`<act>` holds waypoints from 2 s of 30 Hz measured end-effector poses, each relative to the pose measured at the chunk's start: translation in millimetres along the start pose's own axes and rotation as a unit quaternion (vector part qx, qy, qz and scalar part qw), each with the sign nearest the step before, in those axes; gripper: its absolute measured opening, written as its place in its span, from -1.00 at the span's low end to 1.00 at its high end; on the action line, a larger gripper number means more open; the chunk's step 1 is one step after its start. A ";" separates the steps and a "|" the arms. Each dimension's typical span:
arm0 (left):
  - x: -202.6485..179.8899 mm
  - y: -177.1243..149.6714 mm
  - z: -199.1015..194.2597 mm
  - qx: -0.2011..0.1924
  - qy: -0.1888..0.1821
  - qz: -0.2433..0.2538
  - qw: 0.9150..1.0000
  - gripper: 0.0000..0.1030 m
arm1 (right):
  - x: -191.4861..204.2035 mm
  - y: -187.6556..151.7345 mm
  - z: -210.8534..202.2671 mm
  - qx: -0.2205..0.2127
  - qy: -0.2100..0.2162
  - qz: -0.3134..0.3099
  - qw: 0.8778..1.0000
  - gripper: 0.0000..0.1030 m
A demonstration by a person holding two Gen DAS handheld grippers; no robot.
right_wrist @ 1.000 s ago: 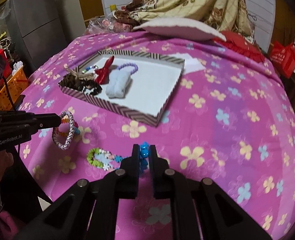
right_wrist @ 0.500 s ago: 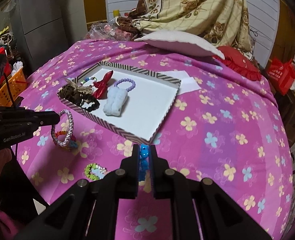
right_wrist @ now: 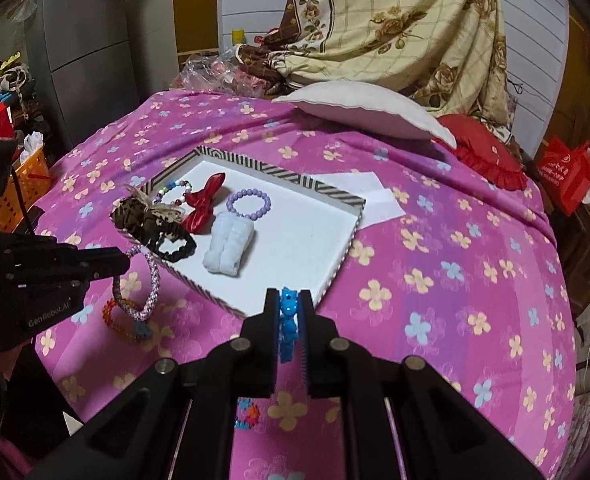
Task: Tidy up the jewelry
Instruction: 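Carry both bracelets into the white box and open both tools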
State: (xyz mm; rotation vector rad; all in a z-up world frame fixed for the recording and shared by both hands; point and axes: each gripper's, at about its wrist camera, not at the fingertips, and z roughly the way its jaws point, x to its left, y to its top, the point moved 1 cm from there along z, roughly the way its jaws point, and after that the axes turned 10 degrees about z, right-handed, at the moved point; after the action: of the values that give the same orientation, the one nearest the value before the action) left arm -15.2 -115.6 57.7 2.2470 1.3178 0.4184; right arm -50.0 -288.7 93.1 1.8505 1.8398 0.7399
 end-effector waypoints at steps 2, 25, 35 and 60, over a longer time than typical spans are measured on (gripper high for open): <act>2.6 1.6 2.3 0.002 0.002 -0.001 1.000 -0.75 | 0.7 4.2 4.3 0.002 0.000 -0.001 1.000 -0.83; 54.8 27.8 65.8 0.043 0.013 -0.062 0.997 -0.75 | 9.1 56.4 121.4 0.061 0.008 0.005 0.998 -0.83; 65.8 23.5 103.3 0.075 0.022 -0.070 0.994 -0.75 | -26.8 56.3 177.4 0.096 -0.004 0.063 0.993 -0.83; 58.5 26.8 118.5 0.073 0.047 -0.049 0.995 -0.74 | -21.3 63.1 215.5 0.100 0.006 0.084 0.991 -0.52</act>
State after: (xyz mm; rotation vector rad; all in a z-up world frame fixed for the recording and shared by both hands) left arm 91.0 -106.4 -24.8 2.2919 1.5450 0.4083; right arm 136.5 -296.9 -33.6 2.1543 1.8396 0.6437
